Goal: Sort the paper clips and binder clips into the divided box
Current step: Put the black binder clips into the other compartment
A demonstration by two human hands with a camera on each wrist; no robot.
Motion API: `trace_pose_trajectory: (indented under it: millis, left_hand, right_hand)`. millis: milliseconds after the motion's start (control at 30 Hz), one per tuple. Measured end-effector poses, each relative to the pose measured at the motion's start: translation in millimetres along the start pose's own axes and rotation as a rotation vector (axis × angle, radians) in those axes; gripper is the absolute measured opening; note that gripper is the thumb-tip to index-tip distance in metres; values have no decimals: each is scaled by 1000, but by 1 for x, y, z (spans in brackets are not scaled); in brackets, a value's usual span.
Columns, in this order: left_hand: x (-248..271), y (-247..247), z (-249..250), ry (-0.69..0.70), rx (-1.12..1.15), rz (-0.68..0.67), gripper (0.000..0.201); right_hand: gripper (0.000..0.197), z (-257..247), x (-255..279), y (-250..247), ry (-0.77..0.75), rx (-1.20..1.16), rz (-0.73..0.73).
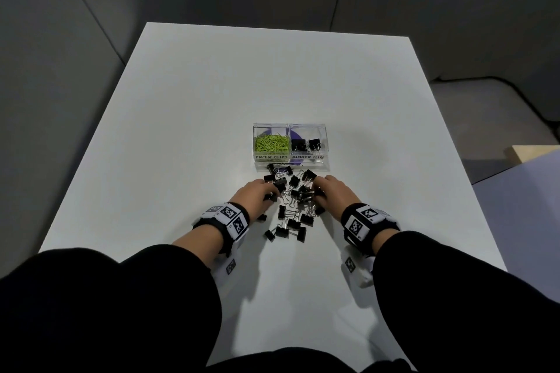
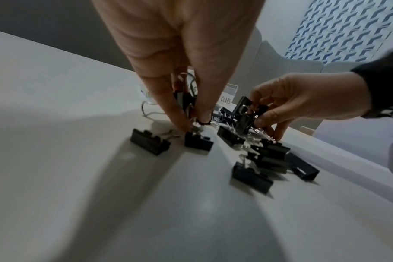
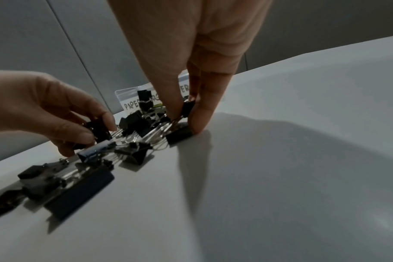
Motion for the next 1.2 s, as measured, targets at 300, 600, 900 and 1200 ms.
trace_pose_trajectory:
  millis: [300,600,900,1200]
  left_hand:
    - [3,-24,15,78,120,83,28]
    - [-31,-72,47,246,151,231,28]
    - [-88,-77,76,305,75,171,26]
    - [-91,-66,79,363,-131,98,36]
  right_hand:
    - [19,4,2,-34,-22,-170,220]
    - [25,8,-44,-78,5,-215,509]
    - [22,26,-53,-62,90,-58,350]
    - [30,35,-18,-29,62,-23,112]
Point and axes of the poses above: each hand's wrist, its own x-axis away from the middle knuckle, its own y-axis out of the palm, z = x × y, the point moved 1 cm from there along -x, towards the middle knuckle, and after that the axes turned 10 degrees about -y, right-handed, at the moved point
